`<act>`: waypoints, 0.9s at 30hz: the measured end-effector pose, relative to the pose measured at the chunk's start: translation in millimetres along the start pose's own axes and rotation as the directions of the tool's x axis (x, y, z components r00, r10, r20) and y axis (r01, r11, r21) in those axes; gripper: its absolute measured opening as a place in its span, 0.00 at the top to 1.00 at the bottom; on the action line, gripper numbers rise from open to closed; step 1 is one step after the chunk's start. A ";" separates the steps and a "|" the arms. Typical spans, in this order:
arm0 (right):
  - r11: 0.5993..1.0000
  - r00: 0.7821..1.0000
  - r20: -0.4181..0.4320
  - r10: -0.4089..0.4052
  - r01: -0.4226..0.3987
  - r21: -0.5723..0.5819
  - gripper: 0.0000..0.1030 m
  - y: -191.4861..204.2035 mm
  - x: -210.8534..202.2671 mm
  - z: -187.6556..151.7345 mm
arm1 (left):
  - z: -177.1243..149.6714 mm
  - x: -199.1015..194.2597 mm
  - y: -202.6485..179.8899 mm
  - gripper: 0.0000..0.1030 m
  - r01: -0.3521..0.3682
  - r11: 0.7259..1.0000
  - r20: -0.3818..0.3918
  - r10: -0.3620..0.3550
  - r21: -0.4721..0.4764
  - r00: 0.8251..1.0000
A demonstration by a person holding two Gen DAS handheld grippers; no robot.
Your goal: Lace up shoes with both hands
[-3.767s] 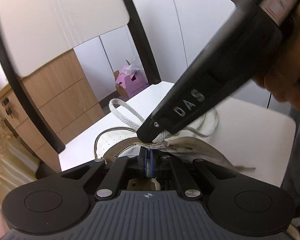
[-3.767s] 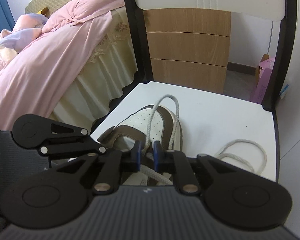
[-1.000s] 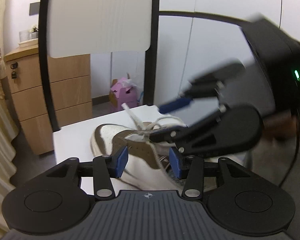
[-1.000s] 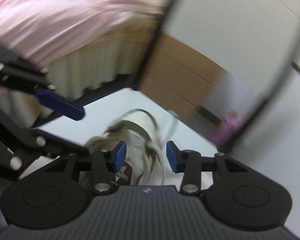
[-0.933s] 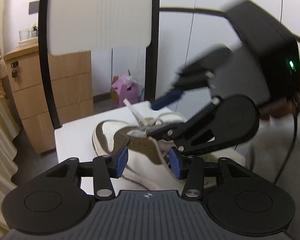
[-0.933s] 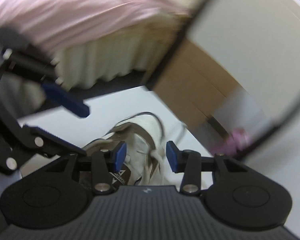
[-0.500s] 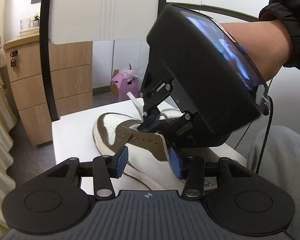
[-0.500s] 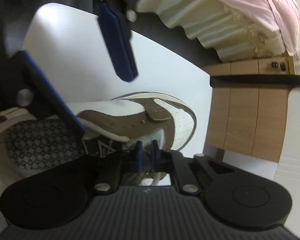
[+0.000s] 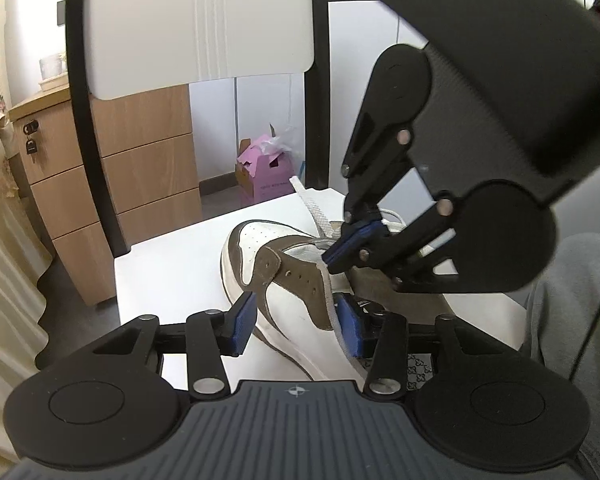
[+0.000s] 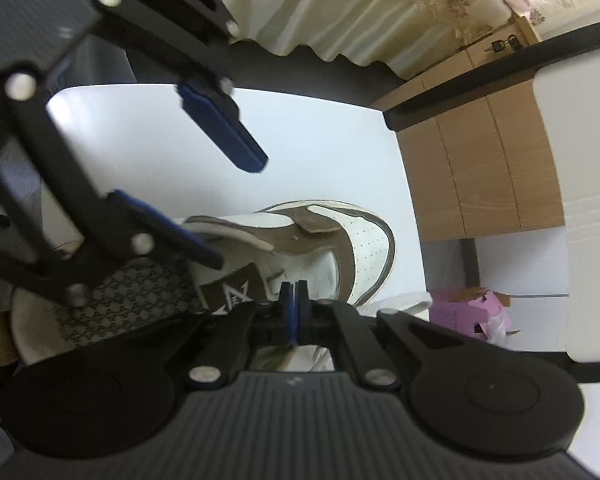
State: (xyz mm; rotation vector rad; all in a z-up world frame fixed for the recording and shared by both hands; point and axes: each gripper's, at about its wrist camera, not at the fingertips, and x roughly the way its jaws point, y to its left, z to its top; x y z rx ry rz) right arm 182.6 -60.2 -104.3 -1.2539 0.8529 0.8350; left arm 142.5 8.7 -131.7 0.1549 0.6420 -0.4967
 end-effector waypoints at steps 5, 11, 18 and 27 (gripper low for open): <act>1.000 0.999 0.033 -0.017 0.018 -0.012 1.00 1.1 -7.8 -6.4 | -1.2 11.2 -4.3 0.71 0.018 1.000 -0.012 -0.018 0.019 1.000; 0.991 1.000 0.006 -0.003 0.004 -0.132 0.88 -0.1 -8.9 -3.4 | -2.6 9.3 2.1 0.76 0.029 1.000 -0.012 -0.029 -0.008 0.999; 0.940 0.991 -0.126 0.039 -0.079 -0.331 0.80 8.0 8.2 13.2 | -2.2 8.7 7.8 0.76 0.034 0.999 -0.020 -0.035 -0.036 0.999; 0.918 0.964 -0.253 0.084 -0.173 -0.356 0.95 2.8 35.3 30.0 | -2.9 14.1 4.6 0.75 0.027 0.999 -0.023 -0.028 -0.025 0.999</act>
